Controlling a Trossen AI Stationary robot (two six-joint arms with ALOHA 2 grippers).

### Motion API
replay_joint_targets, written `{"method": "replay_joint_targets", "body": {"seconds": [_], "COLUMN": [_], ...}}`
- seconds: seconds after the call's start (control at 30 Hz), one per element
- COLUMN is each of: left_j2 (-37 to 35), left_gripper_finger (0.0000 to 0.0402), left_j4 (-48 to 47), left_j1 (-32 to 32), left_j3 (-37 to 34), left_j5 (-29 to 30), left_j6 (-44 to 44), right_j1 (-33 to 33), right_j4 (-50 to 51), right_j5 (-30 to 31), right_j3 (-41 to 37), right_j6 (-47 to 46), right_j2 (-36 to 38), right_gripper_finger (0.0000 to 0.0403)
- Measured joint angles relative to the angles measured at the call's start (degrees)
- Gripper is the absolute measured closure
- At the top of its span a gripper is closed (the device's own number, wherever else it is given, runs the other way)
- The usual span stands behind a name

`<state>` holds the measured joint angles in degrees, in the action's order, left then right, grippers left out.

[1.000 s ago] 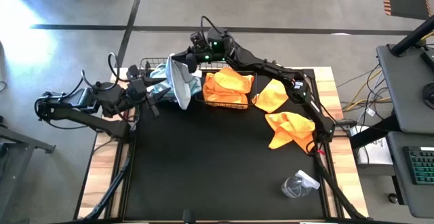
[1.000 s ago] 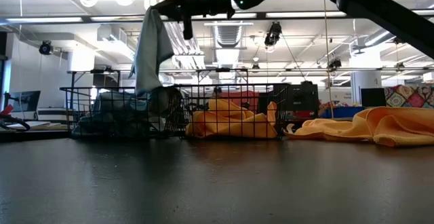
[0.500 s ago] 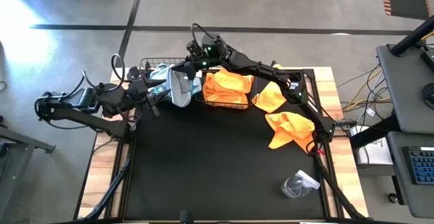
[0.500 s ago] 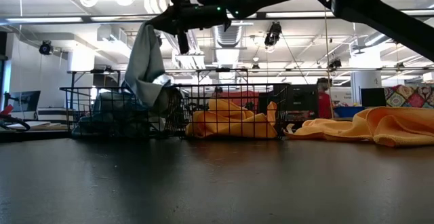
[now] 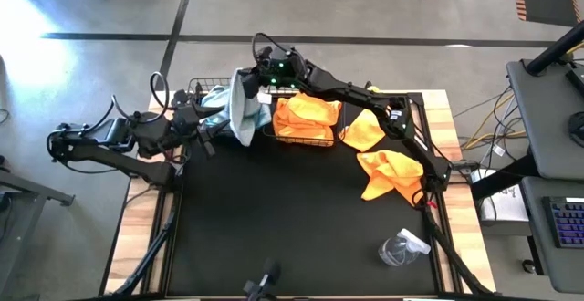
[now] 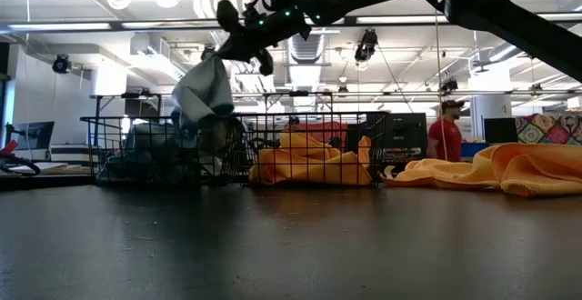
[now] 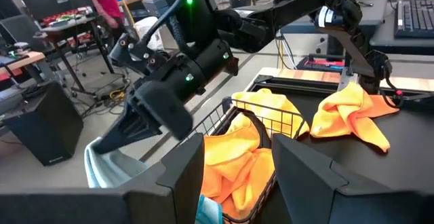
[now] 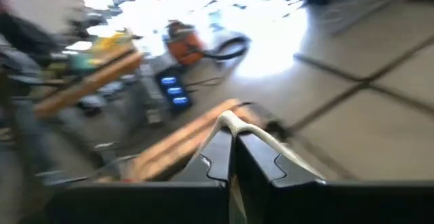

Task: Sort microfiber towel by color & place in baskets
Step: Put the blue towel into the left black wire basket, then put the yellow towel into the right black wire basket

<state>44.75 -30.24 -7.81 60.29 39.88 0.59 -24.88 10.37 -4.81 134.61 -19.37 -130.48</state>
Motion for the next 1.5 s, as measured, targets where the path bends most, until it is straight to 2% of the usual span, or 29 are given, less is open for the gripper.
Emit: {"method": "replay_joint_targets", "body": {"seconds": [0.1,0.37,0.6,0.7,0.8,0.93,1.0,1.33,1.5], "left_j2": [0.1,0.6,1.4,1.7,2.1,2.3,2.3,2.3,2.4], "left_gripper_finger": [0.0243,0.0243,0.0243,0.0243,0.0243,0.0243,0.0243,0.0243,0.0243], "left_j4": [-0.2,-0.4,-0.4,-0.3,-0.3,-0.3,-0.3,-0.3,-0.3], "left_j1": [0.0,0.0,0.0,0.0,0.0,0.0,0.0,0.0,0.0], "left_j3": [0.0,0.0,0.0,0.0,0.0,0.0,0.0,0.0,0.0], "left_j5": [0.0,0.0,0.0,0.0,0.0,0.0,0.0,0.0,0.0], "left_j6": [0.5,0.6,0.6,0.6,0.7,1.3,1.5,1.5,1.7], "right_j1": [0.0,0.0,0.0,0.0,0.0,0.0,0.0,0.0,0.0], "right_j4": [2.0,12.0,19.7,19.9,20.9,27.0,31.6,48.2,60.5], "right_j5": [4.0,4.3,3.7,-0.6,-7.6,-17.7,-19.6,-18.1,-8.5], "right_j3": [0.0,0.0,0.0,0.0,0.1,0.3,0.3,0.4,0.4], "right_j6": [2.4,6.9,9.5,9.5,8.0,6.1,7.2,17.7,23.9], "right_j2": [0.0,0.1,0.1,0.1,0.2,1.0,1.7,7.4,10.9], "right_gripper_finger": [0.0394,0.0391,0.0345,0.0312,0.0282,0.0256,0.0249,0.0243,0.0243]}}
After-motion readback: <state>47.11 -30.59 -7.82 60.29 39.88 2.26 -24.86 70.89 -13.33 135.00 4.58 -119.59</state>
